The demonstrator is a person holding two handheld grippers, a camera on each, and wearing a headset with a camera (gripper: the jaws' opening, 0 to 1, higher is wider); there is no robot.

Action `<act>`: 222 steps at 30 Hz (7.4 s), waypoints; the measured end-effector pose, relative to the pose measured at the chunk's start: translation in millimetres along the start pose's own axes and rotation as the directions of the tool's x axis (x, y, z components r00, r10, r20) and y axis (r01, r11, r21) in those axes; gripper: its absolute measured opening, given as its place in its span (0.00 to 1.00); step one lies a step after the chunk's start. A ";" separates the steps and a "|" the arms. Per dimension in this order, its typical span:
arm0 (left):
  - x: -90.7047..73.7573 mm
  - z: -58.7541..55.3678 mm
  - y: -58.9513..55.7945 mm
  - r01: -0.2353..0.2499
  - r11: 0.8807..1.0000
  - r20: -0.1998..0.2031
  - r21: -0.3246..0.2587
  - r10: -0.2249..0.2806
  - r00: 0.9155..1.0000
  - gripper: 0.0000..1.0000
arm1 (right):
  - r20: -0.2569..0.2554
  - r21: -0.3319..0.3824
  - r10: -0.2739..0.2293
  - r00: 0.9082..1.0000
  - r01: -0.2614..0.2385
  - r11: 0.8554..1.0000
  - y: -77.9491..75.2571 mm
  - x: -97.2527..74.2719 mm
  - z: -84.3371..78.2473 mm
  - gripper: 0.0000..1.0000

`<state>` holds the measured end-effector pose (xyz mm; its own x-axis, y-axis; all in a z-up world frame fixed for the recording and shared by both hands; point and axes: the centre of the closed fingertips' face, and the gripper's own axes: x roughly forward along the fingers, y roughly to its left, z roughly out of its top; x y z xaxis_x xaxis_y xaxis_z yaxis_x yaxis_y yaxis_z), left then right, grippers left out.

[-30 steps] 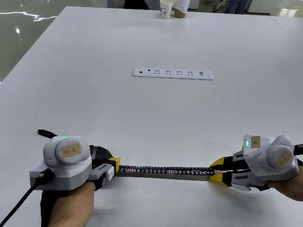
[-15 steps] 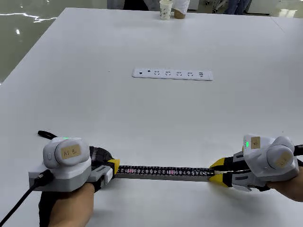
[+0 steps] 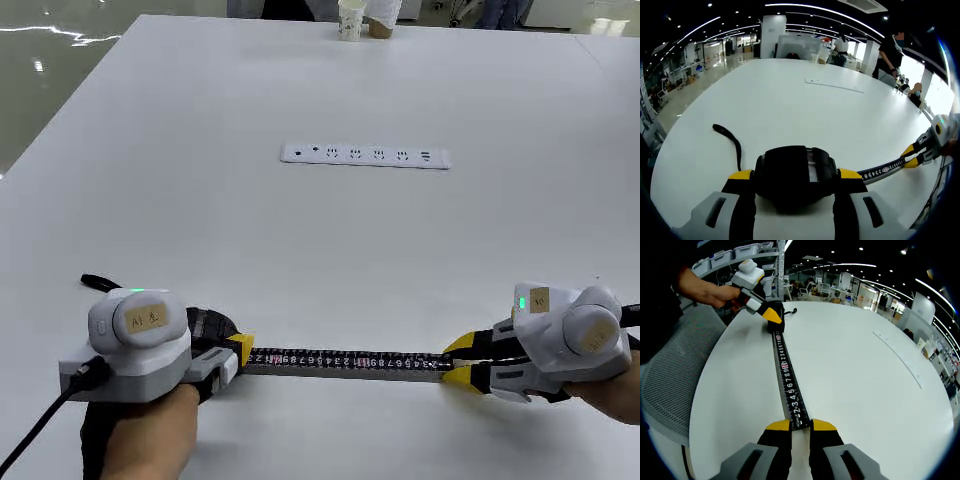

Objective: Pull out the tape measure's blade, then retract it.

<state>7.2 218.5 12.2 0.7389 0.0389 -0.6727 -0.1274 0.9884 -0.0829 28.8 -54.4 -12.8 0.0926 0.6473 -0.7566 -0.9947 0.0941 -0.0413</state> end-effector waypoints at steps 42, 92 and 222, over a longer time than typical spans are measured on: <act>0.0 -1.1 0.3 0.014 1.000 -0.018 -0.014 -0.014 1.000 0.58 | -0.009 -0.013 0.010 1.000 -0.010 1.000 1.4 4.3 6.1 0.09; -0.4 -0.7 0.7 0.022 0.999 -0.028 -0.030 -0.023 0.999 0.58 | 0.019 -0.023 0.041 0.999 -0.040 0.999 11.6 28.7 37.6 0.09; -0.7 -1.5 2.1 0.050 0.997 -0.055 -0.061 -0.053 0.997 0.59 | 0.089 -0.094 0.147 0.985 -0.138 0.986 43.5 115.6 137.8 0.11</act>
<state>5.4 220.3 11.4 0.7073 -0.0219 -0.7066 -0.1303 0.9784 -0.1608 2.3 128.7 -12.1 -0.0509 0.7188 -0.6934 -0.9977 -0.0680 0.0027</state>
